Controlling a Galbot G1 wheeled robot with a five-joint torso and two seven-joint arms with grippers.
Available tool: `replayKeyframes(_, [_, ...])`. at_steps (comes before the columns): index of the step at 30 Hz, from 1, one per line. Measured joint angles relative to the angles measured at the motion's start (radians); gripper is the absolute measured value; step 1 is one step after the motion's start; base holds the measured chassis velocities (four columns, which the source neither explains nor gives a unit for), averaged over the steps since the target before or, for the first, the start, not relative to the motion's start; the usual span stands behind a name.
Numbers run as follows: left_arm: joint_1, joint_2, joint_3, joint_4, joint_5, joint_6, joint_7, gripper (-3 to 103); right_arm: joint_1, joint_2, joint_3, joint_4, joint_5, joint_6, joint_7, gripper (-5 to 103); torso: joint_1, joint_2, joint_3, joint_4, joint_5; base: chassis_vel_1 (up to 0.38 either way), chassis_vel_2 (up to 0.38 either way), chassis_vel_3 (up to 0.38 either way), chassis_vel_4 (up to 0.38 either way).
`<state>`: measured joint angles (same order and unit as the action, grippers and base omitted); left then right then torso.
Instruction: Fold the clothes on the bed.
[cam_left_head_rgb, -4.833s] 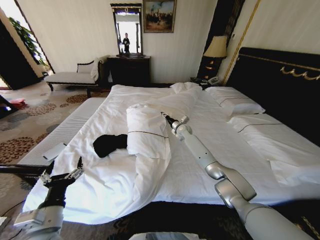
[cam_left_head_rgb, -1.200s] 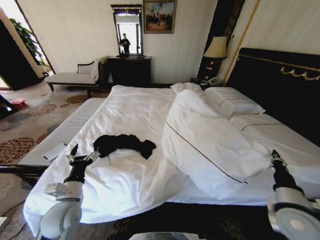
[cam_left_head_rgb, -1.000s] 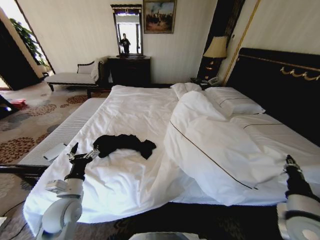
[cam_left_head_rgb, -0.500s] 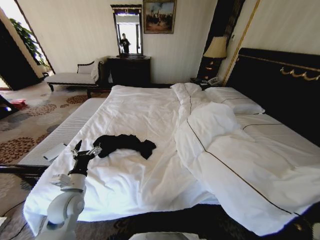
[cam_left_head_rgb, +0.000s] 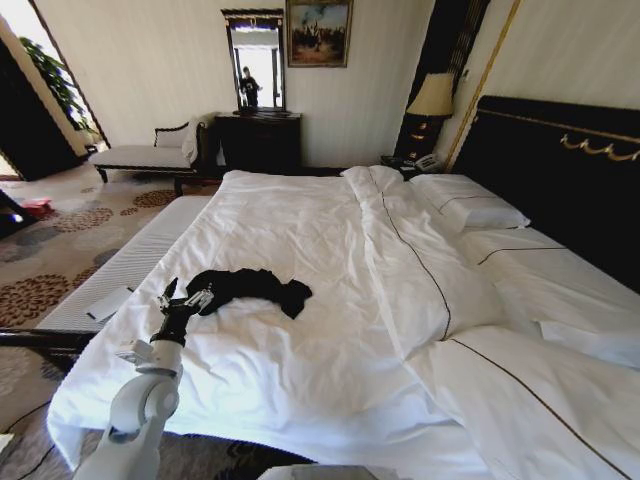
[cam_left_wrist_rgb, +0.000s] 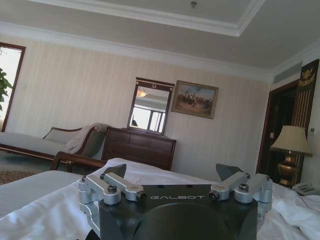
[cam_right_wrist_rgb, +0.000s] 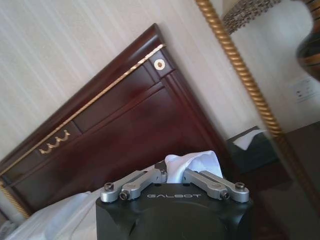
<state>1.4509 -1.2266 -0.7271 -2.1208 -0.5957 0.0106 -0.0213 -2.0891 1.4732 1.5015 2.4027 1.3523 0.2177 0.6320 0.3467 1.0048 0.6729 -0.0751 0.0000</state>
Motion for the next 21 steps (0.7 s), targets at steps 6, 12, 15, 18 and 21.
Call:
replayKeyframes(6, [-0.012,0.011,0.005,0.004,-0.017,0.000,0.000,100,-0.023,0.031,0.010,-0.023,-0.027,-0.011,0.092,0,0.000,0.000,0.000,-0.0001,-0.0001,0.000,0.000,0.000,0.000])
replayKeyframes(12, [-0.014,0.012,0.011,0.004,-0.021,0.000,0.000,100,-0.032,0.050,-0.014,-0.059,-0.055,-0.018,0.132,0,0.000,0.000,0.000,-0.0002,-0.0001,0.000,0.000,0.000,0.000])
replayKeyframes(15, [-0.011,0.012,0.012,0.002,-0.026,-0.002,0.001,100,-0.028,0.064,-0.052,-0.081,-0.082,-0.037,0.169,0,0.000,0.000,0.000,-0.0003,-0.0002,0.000,0.000,0.000,0.000])
replayKeyframes(18, [-0.010,0.022,0.000,-0.002,-0.042,-0.003,0.001,100,-0.015,0.092,-0.115,-0.120,-0.116,-0.069,0.229,0,0.000,0.000,0.000,-0.0001,-0.0001,0.000,0.000,0.000,0.000])
replayKeyframes(21, [-0.011,0.028,-0.008,-0.003,-0.051,-0.003,0.001,100,-0.015,0.106,-0.142,-0.145,-0.136,-0.077,0.248,0,0.000,0.000,0.000,0.0000,-0.0001,0.000,0.000,0.000,0.000])
